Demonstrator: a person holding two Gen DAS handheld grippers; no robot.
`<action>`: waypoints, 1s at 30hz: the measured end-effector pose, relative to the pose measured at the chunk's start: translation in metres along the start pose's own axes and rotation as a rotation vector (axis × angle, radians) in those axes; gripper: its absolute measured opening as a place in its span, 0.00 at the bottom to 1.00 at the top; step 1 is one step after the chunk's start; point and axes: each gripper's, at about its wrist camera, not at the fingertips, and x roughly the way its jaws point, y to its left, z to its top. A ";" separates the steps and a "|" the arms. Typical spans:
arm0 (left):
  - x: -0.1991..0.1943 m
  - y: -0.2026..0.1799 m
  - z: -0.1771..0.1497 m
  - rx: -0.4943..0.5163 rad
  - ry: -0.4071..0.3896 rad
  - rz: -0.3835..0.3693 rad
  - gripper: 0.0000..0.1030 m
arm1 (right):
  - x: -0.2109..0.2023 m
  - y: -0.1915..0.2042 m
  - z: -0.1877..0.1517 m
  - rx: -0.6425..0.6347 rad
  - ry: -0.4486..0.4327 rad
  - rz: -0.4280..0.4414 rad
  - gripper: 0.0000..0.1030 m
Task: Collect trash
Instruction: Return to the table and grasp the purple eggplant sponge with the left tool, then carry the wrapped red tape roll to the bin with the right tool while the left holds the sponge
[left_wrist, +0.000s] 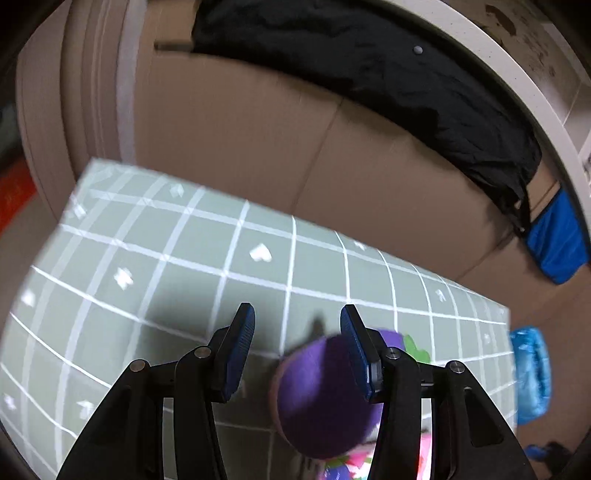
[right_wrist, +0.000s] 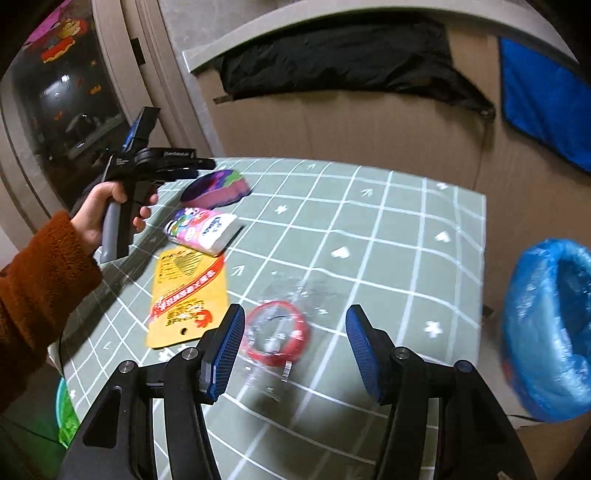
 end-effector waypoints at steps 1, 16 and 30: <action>-0.002 0.000 -0.007 0.010 0.001 -0.027 0.48 | 0.003 0.002 0.000 0.002 0.009 0.006 0.53; -0.037 -0.021 -0.068 0.172 0.074 -0.062 0.54 | 0.054 0.026 -0.008 -0.076 0.149 -0.056 0.60; -0.009 -0.019 -0.048 -0.065 0.103 -0.034 0.57 | 0.014 0.018 -0.015 -0.054 0.062 -0.053 0.49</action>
